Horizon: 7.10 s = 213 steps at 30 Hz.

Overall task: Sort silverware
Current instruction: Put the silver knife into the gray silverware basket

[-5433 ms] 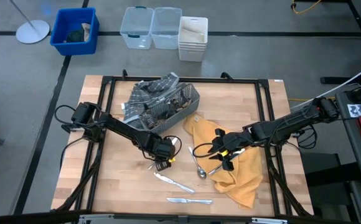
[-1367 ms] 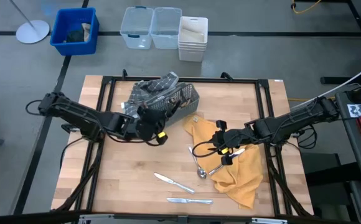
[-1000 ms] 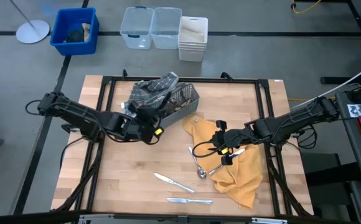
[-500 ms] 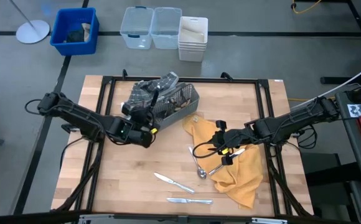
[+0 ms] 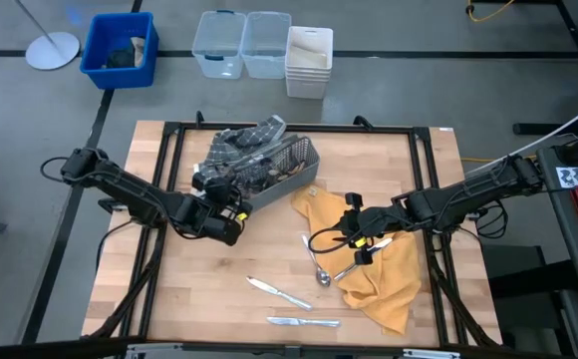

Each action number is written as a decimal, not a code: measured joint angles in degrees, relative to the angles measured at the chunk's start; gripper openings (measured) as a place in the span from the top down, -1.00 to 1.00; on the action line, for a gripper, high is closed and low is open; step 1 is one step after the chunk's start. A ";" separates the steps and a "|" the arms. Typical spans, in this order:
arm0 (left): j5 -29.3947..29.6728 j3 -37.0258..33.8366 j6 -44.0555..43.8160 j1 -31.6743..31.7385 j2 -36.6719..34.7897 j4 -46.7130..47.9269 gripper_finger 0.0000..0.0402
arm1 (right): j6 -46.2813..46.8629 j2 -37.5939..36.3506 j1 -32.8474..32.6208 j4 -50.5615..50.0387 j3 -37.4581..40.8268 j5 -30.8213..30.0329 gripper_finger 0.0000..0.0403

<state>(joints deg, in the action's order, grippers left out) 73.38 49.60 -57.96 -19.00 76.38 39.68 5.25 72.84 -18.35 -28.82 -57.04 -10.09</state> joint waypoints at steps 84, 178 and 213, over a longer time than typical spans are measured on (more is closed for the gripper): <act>-52.65 4.85 -16.62 -0.13 -8.30 13.36 0.23 | 0.42 0.00 -0.02 -2.78 -0.02 0.37 0.34; -22.79 -11.20 32.75 -4.09 -19.23 -37.45 0.93 | -10.29 13.40 26.82 68.32 -0.04 21.85 0.34; -24.29 -19.21 46.05 -6.19 -7.91 -65.06 0.92 | -8.09 13.77 26.62 69.75 0.00 27.53 0.35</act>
<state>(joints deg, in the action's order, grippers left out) 49.09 30.39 -11.90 -25.19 68.47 -25.38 -2.84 86.61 8.27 40.93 -57.04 17.45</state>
